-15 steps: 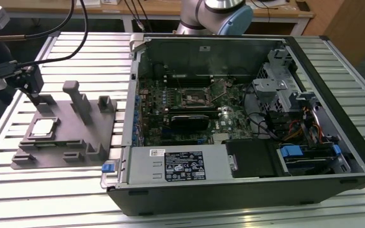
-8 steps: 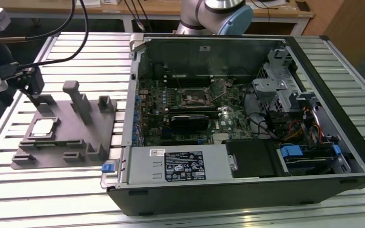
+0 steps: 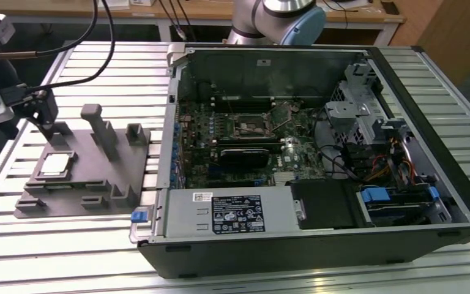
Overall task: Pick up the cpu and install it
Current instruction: 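Pick up the cpu and move it towards the insertion slot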
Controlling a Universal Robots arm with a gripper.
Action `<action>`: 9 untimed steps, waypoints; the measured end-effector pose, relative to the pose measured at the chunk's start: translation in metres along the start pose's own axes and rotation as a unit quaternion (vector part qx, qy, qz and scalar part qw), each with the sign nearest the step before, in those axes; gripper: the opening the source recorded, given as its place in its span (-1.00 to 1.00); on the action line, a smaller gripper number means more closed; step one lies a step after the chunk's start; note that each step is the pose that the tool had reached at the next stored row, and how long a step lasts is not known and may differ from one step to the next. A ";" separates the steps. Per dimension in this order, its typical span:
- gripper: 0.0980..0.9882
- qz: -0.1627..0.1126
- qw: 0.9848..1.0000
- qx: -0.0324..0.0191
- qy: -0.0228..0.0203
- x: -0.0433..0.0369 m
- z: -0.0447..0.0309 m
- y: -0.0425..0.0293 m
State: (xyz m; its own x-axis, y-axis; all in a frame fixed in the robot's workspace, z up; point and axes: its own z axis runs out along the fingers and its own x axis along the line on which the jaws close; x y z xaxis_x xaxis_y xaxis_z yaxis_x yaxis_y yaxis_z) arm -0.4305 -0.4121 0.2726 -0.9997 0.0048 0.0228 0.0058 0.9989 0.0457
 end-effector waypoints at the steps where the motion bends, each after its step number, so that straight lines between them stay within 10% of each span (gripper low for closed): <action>1: 0.23 0.000 1.000 0.000 0.000 0.0003 0.0007 -0.0002; 9: 0.23 0.000 1.000 0.000 0.000 0.0009 0.0063 -0.0005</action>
State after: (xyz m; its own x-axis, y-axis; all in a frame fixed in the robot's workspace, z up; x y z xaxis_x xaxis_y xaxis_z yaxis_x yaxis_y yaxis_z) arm -0.4315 -0.4122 0.2662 -0.9997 0.0043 0.0225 0.0054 0.9989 0.0459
